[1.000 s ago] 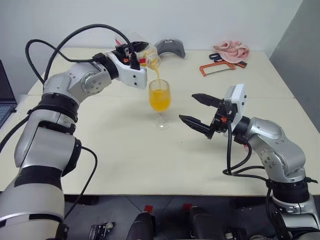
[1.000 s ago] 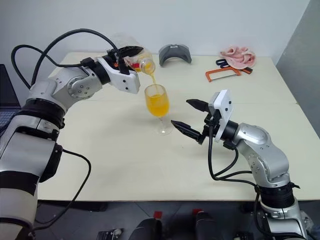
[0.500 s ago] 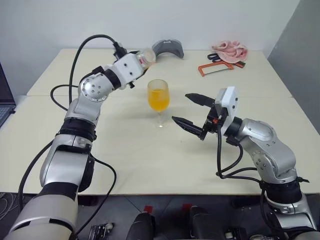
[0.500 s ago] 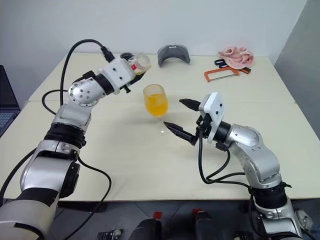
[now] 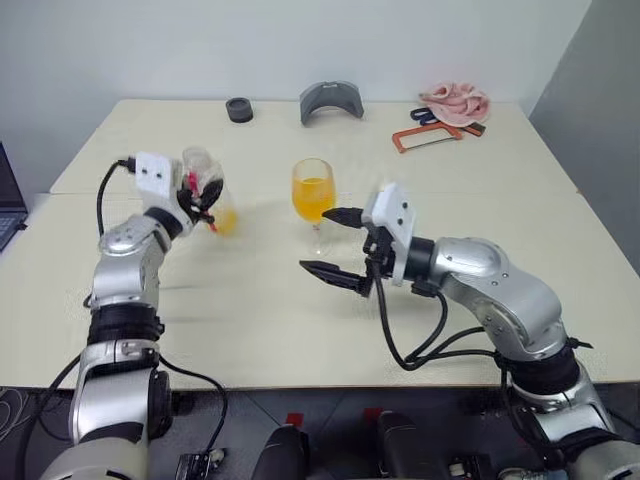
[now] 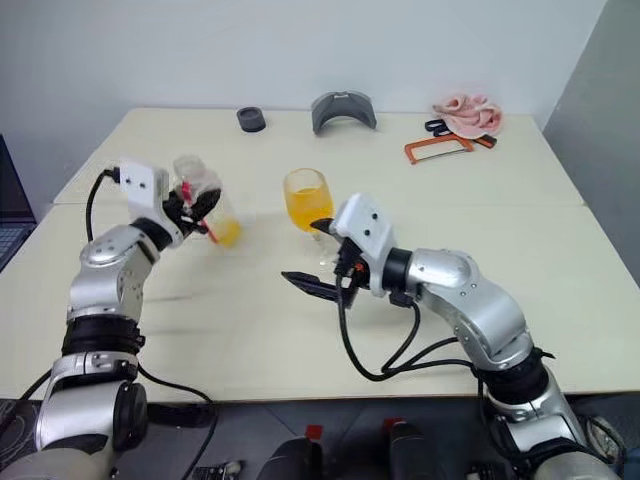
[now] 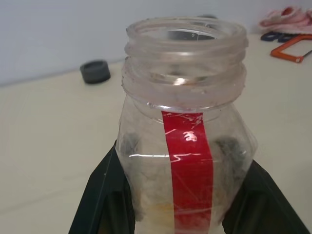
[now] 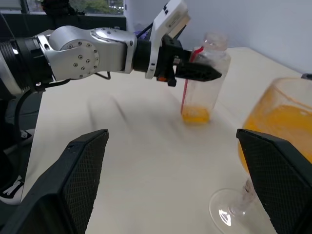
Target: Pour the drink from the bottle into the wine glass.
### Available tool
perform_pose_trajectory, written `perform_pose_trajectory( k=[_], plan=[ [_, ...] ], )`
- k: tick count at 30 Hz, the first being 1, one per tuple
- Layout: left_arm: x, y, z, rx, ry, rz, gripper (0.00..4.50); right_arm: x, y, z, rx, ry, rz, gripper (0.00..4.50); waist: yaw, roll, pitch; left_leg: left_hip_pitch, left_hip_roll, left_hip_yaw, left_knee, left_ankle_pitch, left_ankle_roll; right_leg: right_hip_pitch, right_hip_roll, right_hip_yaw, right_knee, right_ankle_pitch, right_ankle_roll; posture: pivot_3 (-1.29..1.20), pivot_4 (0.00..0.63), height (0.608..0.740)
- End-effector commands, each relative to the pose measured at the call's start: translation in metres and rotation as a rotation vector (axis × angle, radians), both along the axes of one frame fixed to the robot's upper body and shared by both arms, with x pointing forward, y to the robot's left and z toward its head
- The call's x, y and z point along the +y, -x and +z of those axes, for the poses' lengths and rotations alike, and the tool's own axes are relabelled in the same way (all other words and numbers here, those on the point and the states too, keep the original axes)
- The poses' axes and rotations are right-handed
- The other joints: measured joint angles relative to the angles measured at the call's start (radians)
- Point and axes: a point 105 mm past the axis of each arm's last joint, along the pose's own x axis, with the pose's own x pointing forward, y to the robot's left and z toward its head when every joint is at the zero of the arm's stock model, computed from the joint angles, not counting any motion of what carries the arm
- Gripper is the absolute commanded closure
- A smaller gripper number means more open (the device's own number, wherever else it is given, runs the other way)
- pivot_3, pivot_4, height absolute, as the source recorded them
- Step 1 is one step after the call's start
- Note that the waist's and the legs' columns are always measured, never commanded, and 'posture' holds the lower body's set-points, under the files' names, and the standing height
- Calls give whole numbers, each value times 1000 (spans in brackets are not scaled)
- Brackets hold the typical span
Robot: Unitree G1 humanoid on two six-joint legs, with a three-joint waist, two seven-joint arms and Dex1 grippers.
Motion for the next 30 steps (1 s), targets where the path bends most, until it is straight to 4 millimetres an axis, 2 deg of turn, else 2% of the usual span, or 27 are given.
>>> perform_pose_trajectory(
  k=[1, 10, 12, 13, 19, 25, 30],
  plan=[
    [19, 6, 10, -29, 46, 32, 2810, 9, -8, 8, -25, -4, -43, 0, 1, -1, 0, 0, 0, 0, 0, 0, 0, 0, 0, 0, 0, 0, 0, 0, 150, 740],
    [32, 7, -14, 22, 66, 62, 2811, 19, -12, 7, -39, 13, -51, 0, 5, -1, -1, 1, 0, 0, 0, 0, 1, 1, 0, 0, 0, 0, 0, 0, 150, 740],
    [33, 7, -17, 26, 78, 61, 2094, 19, -12, 6, -39, 16, -53, 0, 5, -1, -2, 2, 0, 0, 0, -1, 1, 1, 0, 0, 0, 0, 0, 0, 150, 740],
    [33, 8, -17, 24, 75, 60, 1888, 18, -13, 6, -39, 19, -55, 0, 5, -1, -2, 2, 0, 0, 0, -1, 2, 1, 0, 0, 0, 0, 0, 0, 150, 740],
    [31, 10, -19, 2, 41, 52, 17, 13, -15, 2, -32, 35, -63, 0, 4, -1, -1, 1, 0, -1, 0, -1, 2, 1, 0, -1, 0, 0, 0, 0, 150, 740],
    [27, 21, -28, -17, 0, 57, 17, -2, -6, -29, -46, 65, 2, 0, 7, -2, -2, 1, 0, 0, -1, -2, 3, 1, -1, 0, -1, 0, 0, 0, 150, 740],
    [26, 33, -35, -23, -9, 61, 17, -22, -7, -61, -47, 61, -38, 0, 13, -2, -2, 1, 0, 0, -1, -2, 3, 1, 0, 0, -1, 0, 0, 0, 150, 740]
  ],
)
